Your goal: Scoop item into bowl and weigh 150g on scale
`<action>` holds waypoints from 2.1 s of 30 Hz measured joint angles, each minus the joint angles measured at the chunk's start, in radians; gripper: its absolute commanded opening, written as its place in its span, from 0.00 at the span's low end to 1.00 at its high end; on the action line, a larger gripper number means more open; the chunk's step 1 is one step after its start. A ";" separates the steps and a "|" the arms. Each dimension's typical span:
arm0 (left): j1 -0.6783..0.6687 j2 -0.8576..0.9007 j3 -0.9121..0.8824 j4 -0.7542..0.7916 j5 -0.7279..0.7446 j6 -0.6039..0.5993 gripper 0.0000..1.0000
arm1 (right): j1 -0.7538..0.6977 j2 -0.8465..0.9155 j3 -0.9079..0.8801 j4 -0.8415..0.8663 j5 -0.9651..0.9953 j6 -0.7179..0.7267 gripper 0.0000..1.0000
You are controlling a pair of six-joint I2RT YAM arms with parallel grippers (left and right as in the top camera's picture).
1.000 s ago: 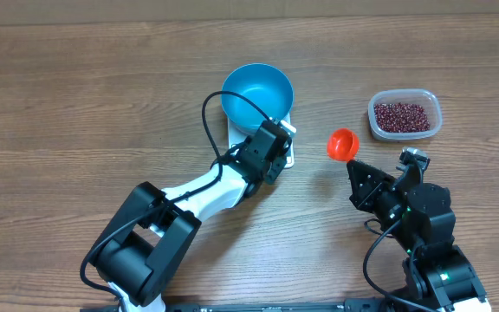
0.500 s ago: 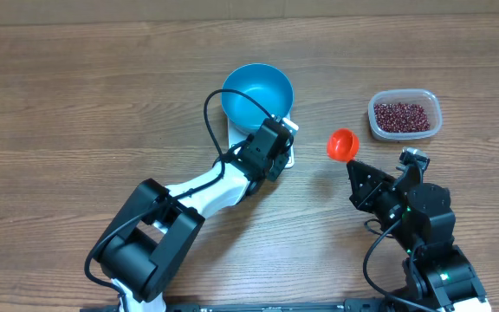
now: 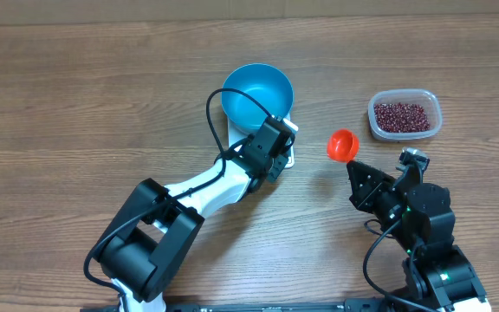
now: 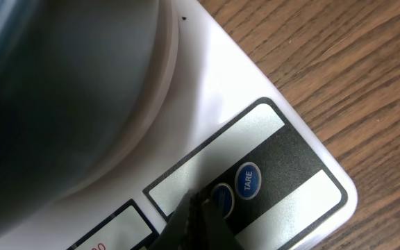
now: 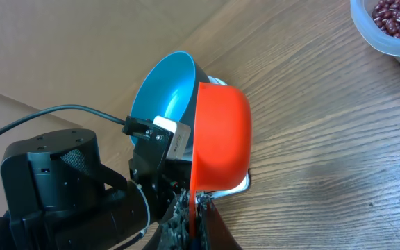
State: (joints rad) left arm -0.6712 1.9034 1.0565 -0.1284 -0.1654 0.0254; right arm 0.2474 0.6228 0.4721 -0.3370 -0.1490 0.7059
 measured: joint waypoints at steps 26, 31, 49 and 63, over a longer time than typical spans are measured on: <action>-0.042 -0.457 0.008 -0.454 0.024 -0.004 0.32 | 0.000 0.000 0.001 -0.010 0.000 0.000 0.04; -0.040 -0.608 0.008 -0.592 0.020 -0.001 1.00 | 0.000 0.000 0.001 -0.027 0.000 0.000 0.04; -0.035 -0.670 0.008 -0.738 0.003 0.000 1.00 | 0.000 0.000 0.001 -0.119 -0.164 0.000 0.04; 0.144 -0.663 0.116 -0.932 0.198 0.148 1.00 | 0.000 0.000 0.001 -0.147 -0.262 0.000 0.04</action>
State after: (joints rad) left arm -0.5274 1.2400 1.1725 -1.0599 0.0326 0.1730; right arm 0.2474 0.6228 0.4732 -0.4843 -0.4114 0.7063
